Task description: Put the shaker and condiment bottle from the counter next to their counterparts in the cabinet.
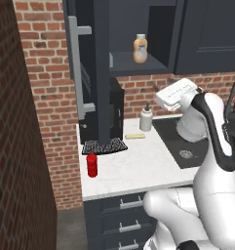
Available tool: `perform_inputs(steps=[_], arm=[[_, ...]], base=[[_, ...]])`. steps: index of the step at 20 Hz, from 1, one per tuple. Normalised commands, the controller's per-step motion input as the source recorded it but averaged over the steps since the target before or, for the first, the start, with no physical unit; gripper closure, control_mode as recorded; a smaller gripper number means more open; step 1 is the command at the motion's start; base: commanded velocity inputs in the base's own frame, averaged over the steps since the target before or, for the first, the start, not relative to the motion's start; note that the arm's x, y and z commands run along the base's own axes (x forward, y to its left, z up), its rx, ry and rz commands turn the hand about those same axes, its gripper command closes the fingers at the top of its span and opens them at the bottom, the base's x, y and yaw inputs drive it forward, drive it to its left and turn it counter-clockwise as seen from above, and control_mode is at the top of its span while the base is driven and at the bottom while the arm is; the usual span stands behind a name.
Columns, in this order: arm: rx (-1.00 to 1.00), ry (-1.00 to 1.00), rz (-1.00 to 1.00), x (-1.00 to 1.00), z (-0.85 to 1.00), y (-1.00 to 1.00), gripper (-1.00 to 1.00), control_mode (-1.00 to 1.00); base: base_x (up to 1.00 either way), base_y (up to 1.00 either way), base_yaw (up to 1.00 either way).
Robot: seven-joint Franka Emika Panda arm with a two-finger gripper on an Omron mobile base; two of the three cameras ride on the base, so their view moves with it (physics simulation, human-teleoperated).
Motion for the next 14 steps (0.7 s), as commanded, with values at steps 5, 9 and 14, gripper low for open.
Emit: perform_inputs(steps=[5,9,14], arm=[[-0.44,0.16,0.23,-1.0,-0.47,-0.65,-1.0,-1.0],[-0.53,0.28,0.13,-0.89,-0.61,-0.46,-1.0,-1.0],[-0.39,0.18,0.32,-0.32,-0.95,-0.02,-1.0,-1.0]], base=[[0.0,0.0,0.0],[0.0,0.0,0.0],[0.0,0.0,0.0]])
